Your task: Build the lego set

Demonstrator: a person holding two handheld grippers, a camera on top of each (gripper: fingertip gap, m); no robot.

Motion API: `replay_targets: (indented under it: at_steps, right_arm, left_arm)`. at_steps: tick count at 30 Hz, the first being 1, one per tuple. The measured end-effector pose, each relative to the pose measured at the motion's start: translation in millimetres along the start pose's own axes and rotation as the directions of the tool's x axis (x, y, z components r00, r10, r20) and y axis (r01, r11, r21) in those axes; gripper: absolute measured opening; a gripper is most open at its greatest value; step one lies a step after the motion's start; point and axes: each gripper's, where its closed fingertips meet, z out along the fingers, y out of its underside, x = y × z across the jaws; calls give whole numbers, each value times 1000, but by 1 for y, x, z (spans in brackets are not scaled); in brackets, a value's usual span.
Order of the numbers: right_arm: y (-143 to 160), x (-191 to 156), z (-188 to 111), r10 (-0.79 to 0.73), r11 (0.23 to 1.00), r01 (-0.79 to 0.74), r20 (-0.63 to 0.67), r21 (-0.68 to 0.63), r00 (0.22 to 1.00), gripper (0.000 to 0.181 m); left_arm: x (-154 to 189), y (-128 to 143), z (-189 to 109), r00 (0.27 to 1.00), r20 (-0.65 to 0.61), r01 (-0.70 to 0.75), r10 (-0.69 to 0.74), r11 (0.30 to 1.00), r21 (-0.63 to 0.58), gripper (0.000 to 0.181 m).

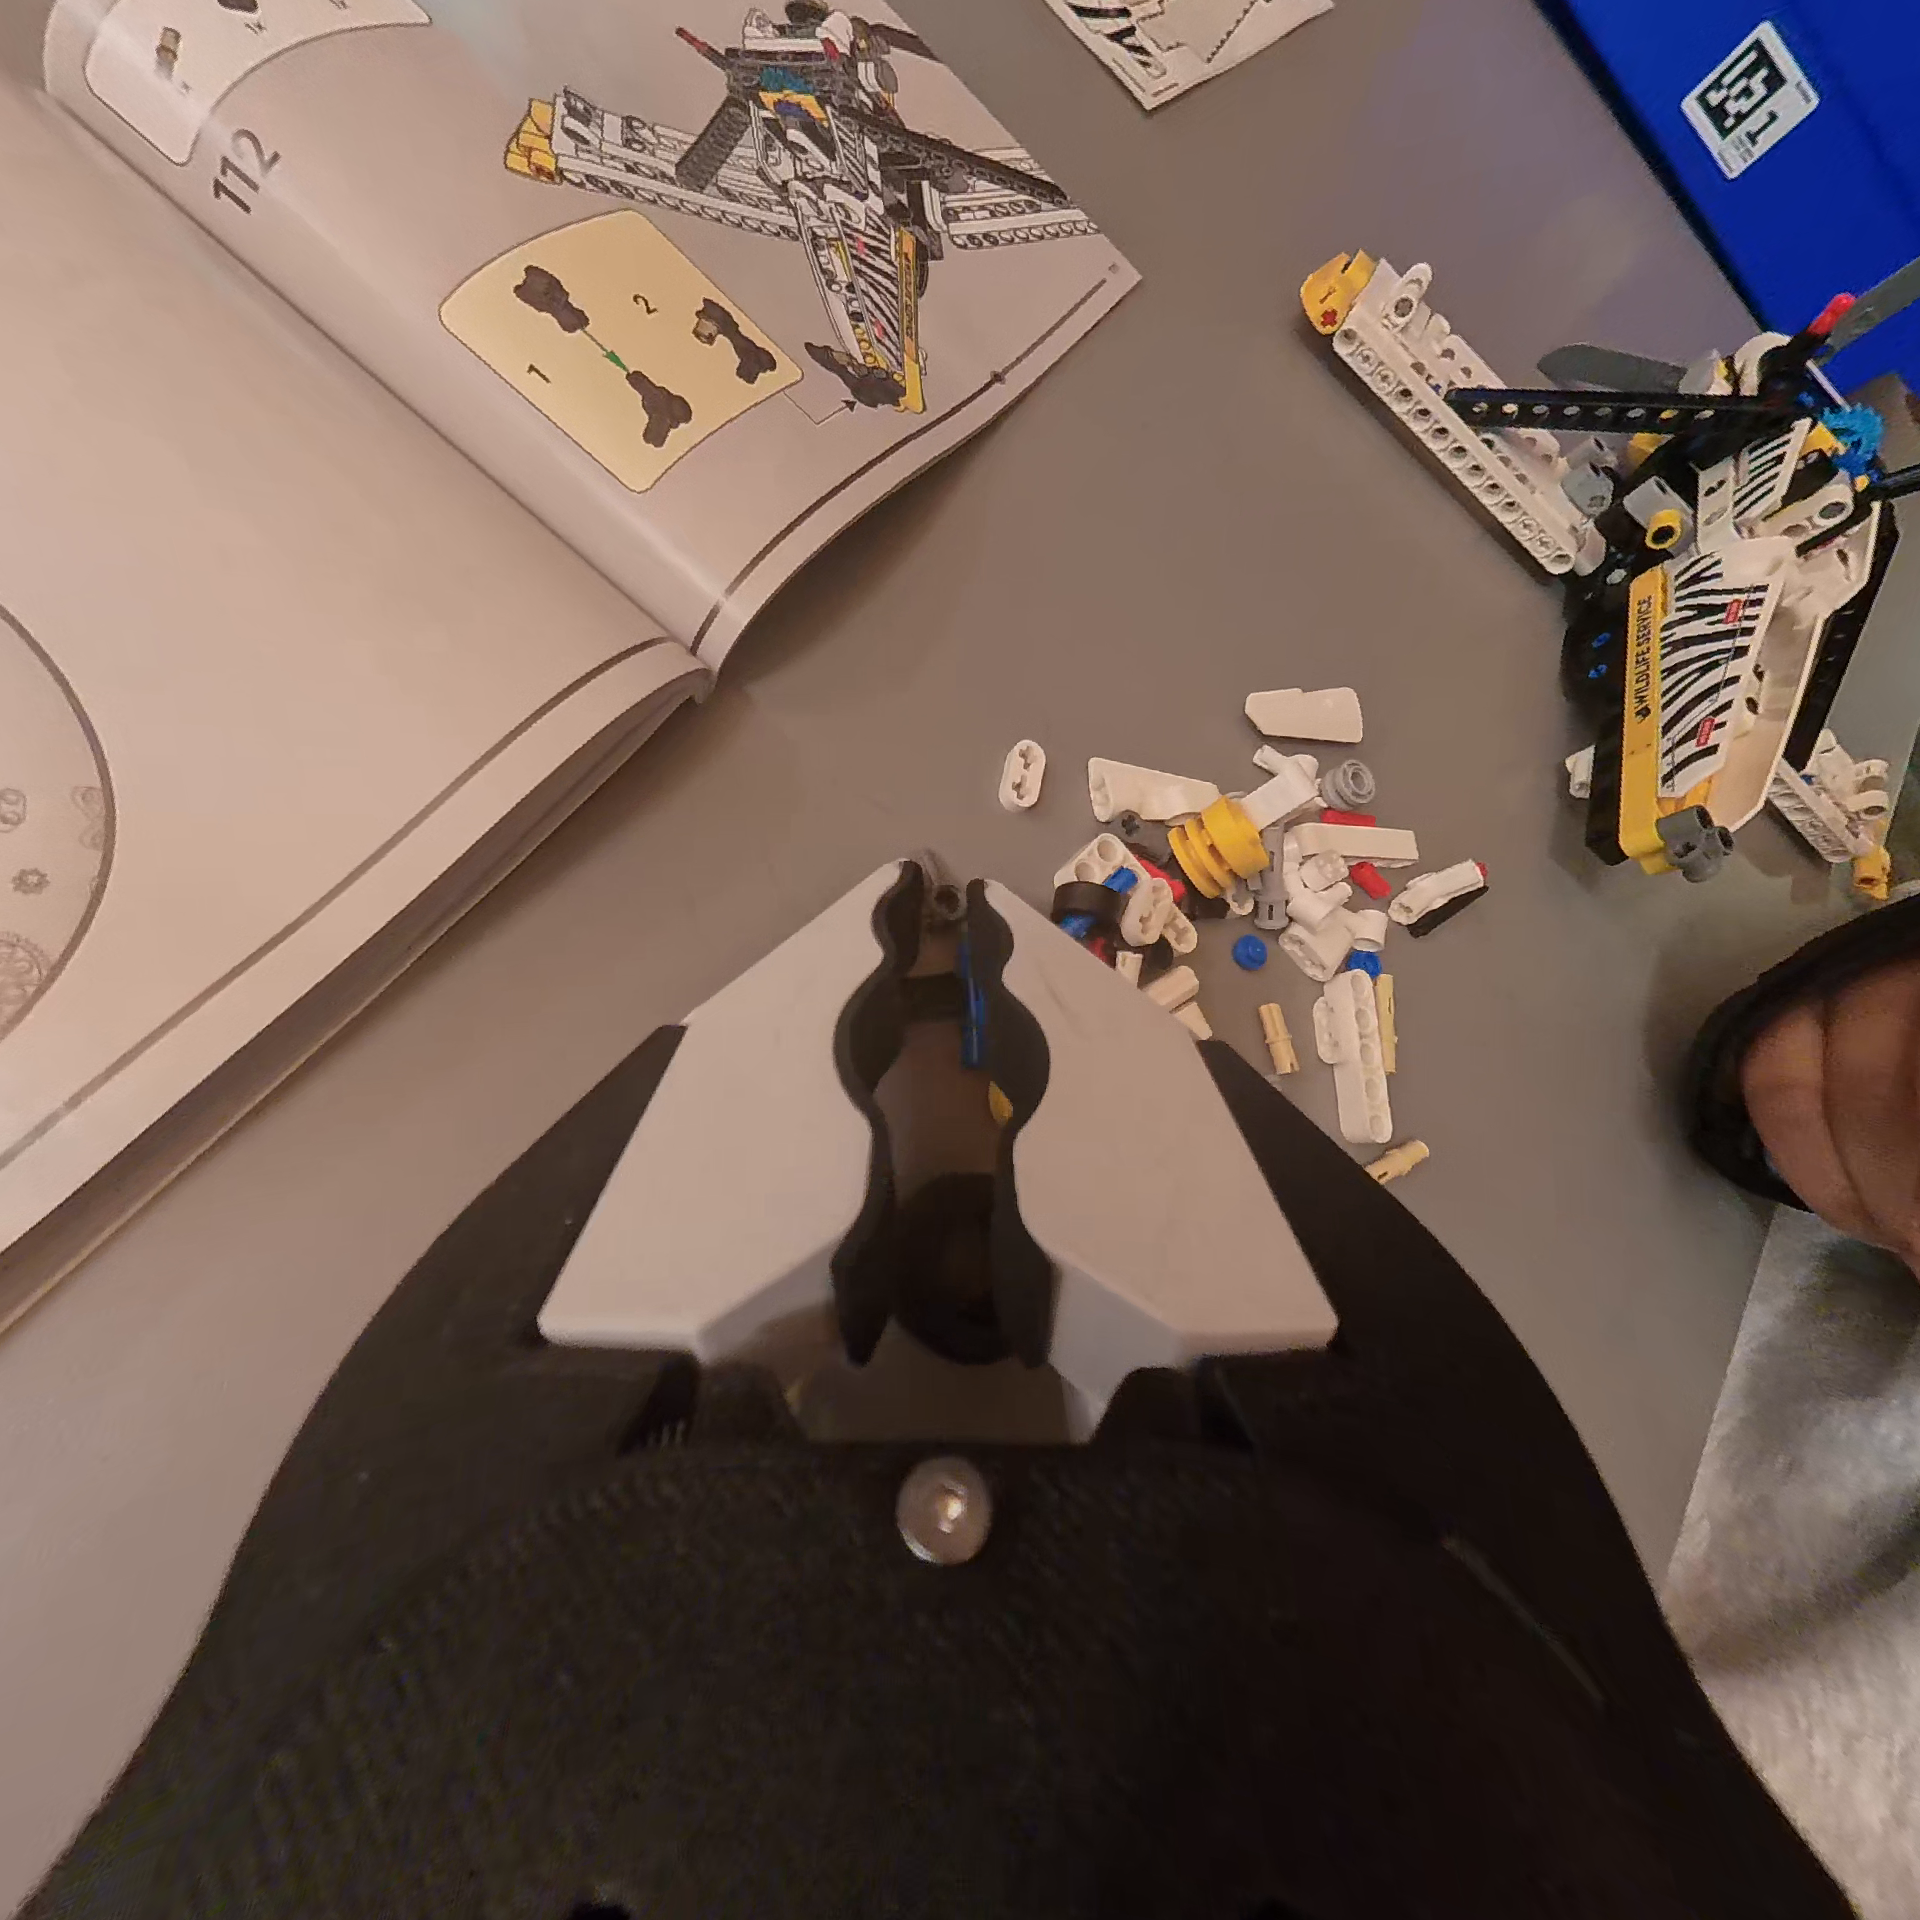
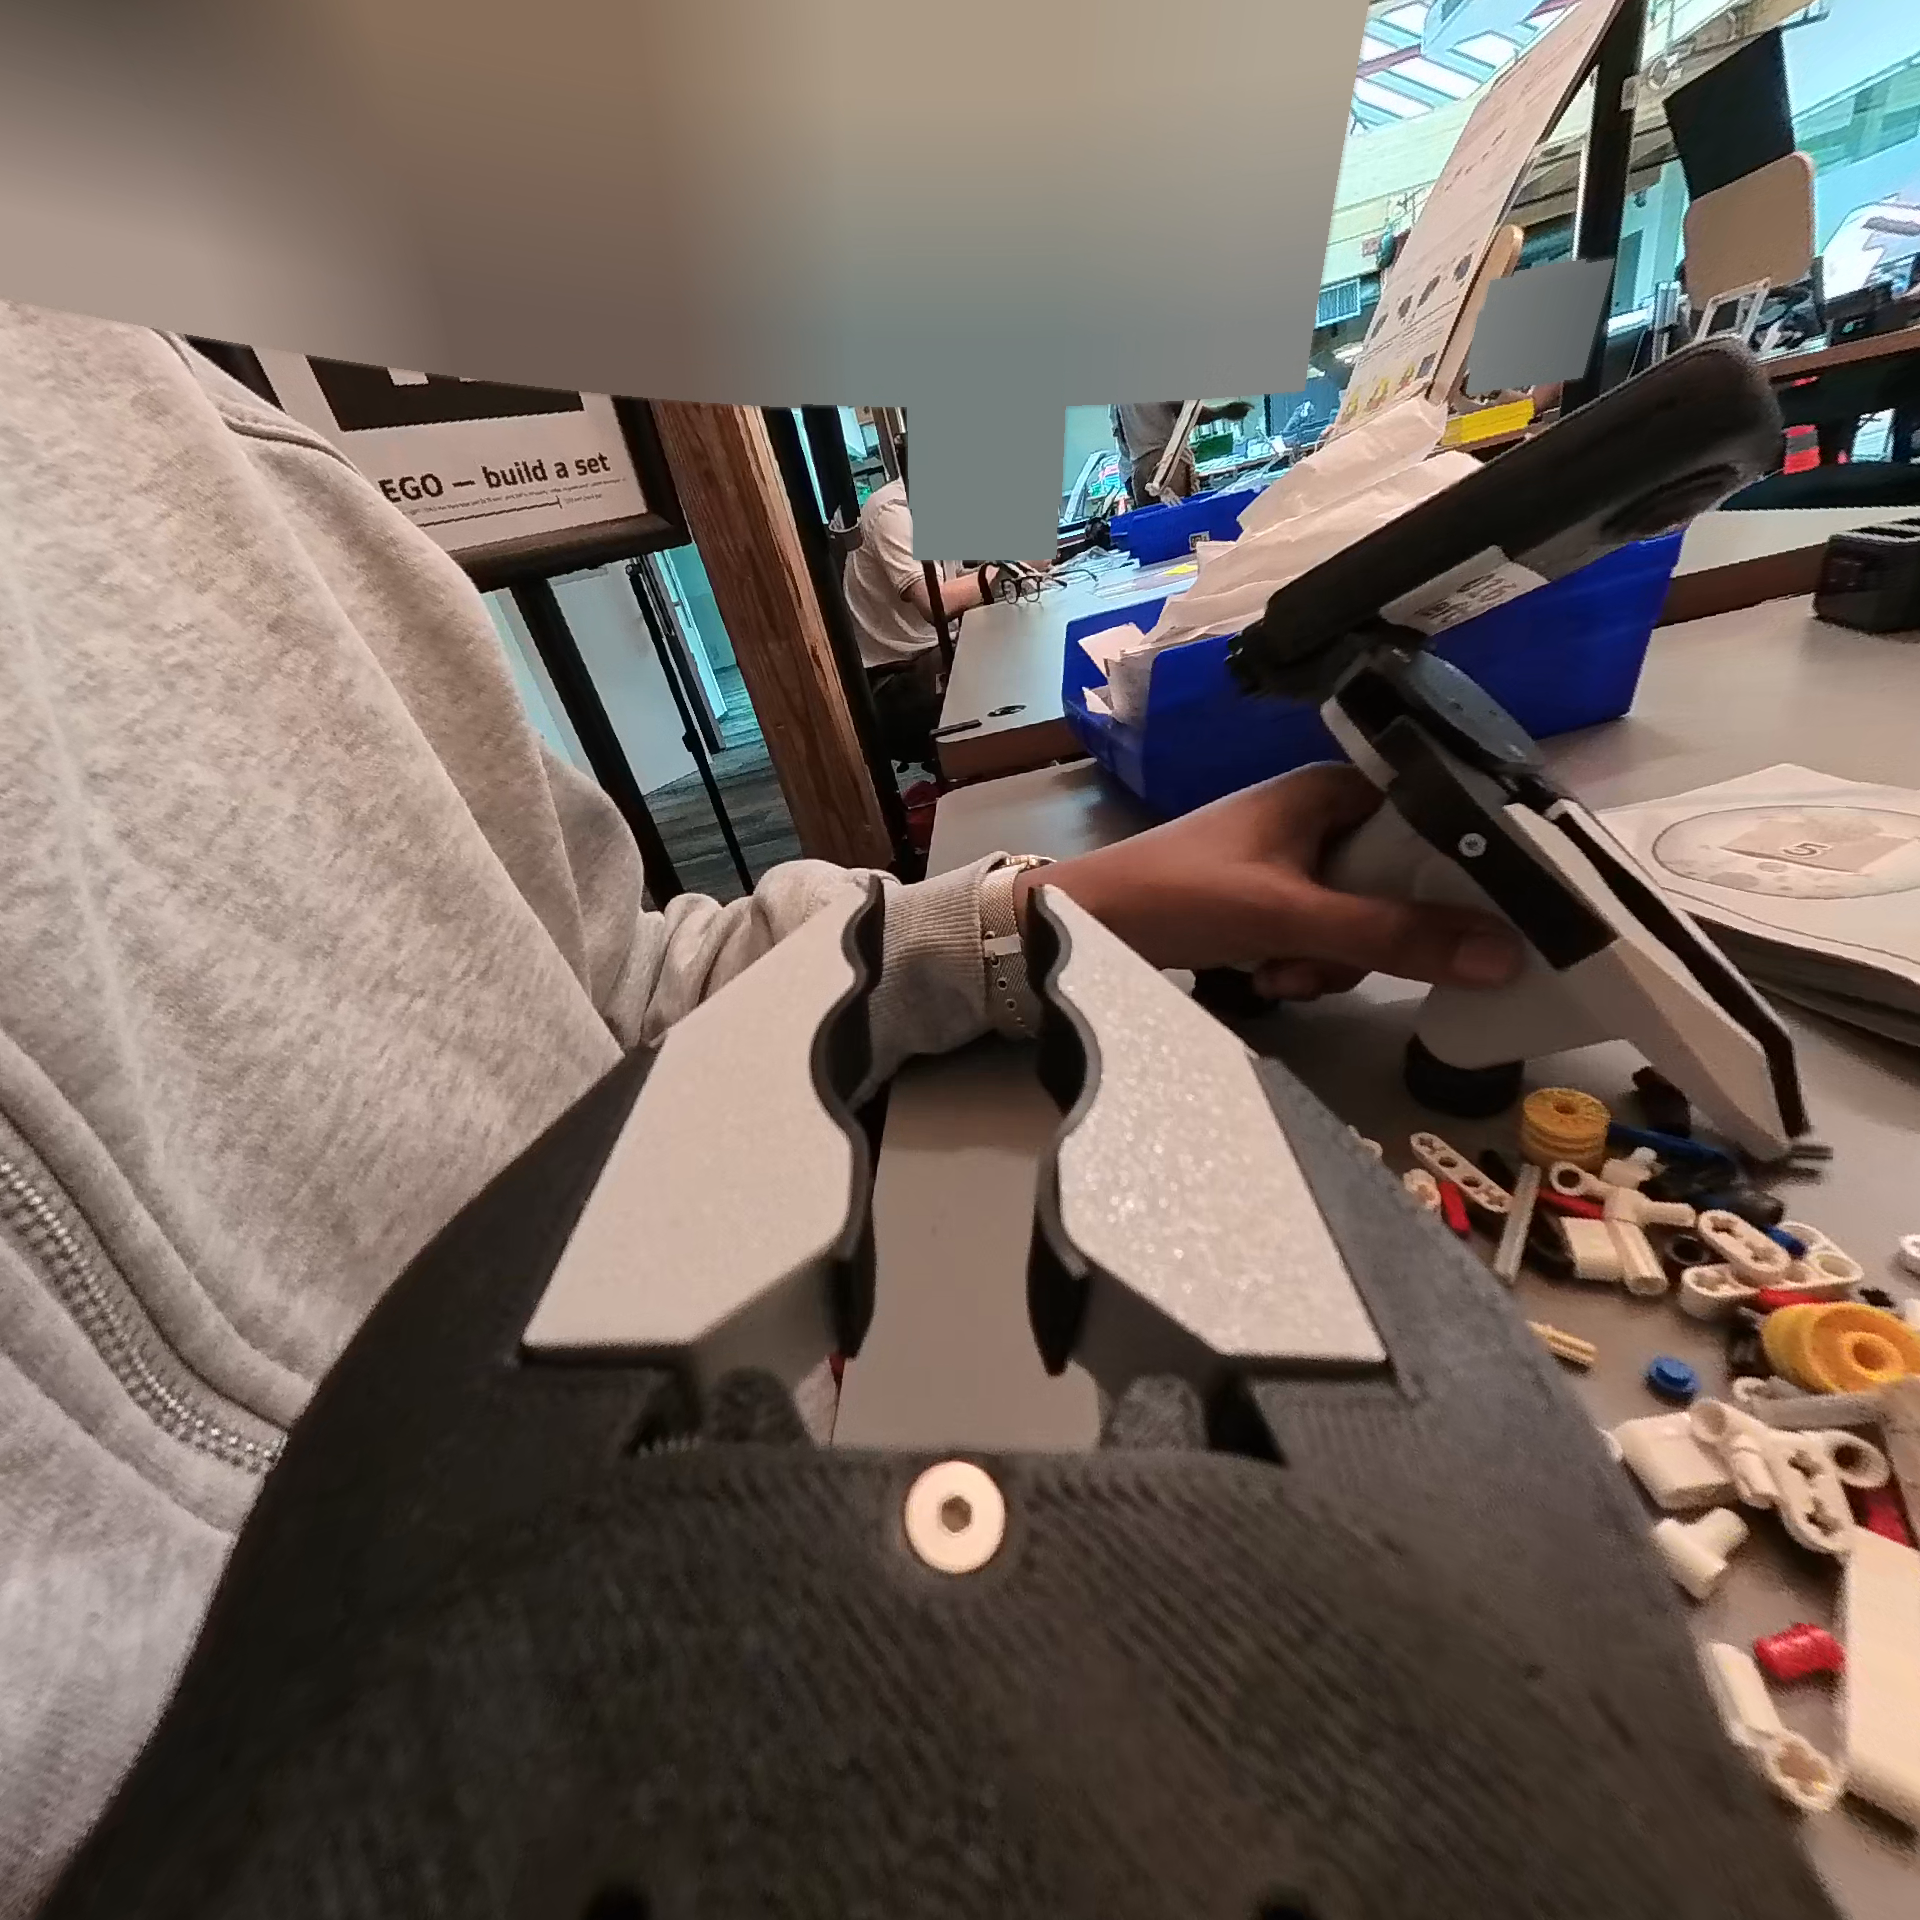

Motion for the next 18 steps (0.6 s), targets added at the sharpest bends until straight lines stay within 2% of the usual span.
replay_targets:
  at_steps: [4,7,9,11,14,16,18]
  right_arm:
    - [-1,0,0,2,1000,-2,0,3,1000,25]
    - [-1,0,-1,2,1000,-2,-1,6,1000,25]
    - [-2,1,-1,-2,1000,2,-3,10,1000,25]
    - [-5,1,-3,-18,1000,19,-15,22,1000,24]
    - [-12,3,-9,-49,998,51,-47,46,998,21]
    - [-21,4,-16,-25,998,28,-51,58,998,21]
    - [-43,6,-27,-12,994,19,-68,105,998,21]
  left_arm:
    - [-1,-1,-2,1000,10,-16,15,1000,13,6]
    - [5,-9,-8,999,-28,-18,20,997,71,6]
    - [16,-19,-17,994,-100,-20,35,989,146,5]
    - [33,-33,-32,972,-227,9,51,967,256,5]
    - [70,-51,-69,857,-498,102,131,905,414,4]
    - [89,-53,-88,765,-621,164,171,880,445,3]
    - [111,-51,-100,677,-707,202,205,872,447,3]
